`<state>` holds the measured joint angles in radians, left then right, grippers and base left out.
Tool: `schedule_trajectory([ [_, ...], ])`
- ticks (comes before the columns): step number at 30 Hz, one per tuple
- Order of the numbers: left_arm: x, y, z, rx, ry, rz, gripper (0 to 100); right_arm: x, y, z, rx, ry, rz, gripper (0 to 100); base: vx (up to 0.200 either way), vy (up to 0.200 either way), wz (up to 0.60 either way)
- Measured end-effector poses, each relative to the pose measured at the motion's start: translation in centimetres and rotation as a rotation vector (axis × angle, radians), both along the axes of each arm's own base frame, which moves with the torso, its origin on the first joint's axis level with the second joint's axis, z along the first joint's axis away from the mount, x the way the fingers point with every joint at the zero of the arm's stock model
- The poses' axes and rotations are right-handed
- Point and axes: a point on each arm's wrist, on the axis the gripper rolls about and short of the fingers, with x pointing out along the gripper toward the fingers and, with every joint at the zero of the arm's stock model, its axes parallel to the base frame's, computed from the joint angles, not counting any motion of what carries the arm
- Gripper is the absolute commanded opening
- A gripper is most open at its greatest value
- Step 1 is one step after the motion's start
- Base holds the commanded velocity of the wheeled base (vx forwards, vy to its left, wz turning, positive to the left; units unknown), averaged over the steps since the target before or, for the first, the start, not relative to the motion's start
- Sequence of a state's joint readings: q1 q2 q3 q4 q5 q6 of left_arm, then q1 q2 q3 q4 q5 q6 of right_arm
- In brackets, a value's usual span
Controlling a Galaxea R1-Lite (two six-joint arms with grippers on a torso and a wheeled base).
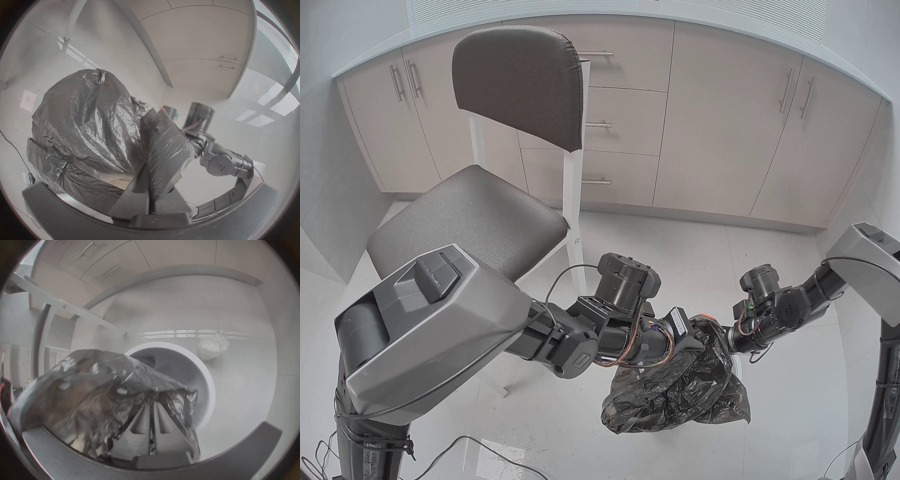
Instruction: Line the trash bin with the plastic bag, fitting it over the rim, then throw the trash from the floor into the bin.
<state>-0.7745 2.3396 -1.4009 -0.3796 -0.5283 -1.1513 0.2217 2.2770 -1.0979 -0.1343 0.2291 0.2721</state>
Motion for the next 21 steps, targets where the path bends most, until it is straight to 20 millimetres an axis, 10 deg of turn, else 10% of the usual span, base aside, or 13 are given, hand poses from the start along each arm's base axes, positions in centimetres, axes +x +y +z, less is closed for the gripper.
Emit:
schedule_trajectory([
  [13, 0.5, 0.9, 0.6, -0.006, 0.000, 0.020, 0, -7.1, -5.6, 2.0, -0.033, 0.039, 0.049, 0, 0.000, 0.000, 0.00],
  [21, 0.9, 1.2, 0.6, -0.008, -0.001, 0.029, 0, -8.1, -6.9, 0.7, -0.139, 0.082, 0.021, 0, 0.000, 0.000, 0.00],
])
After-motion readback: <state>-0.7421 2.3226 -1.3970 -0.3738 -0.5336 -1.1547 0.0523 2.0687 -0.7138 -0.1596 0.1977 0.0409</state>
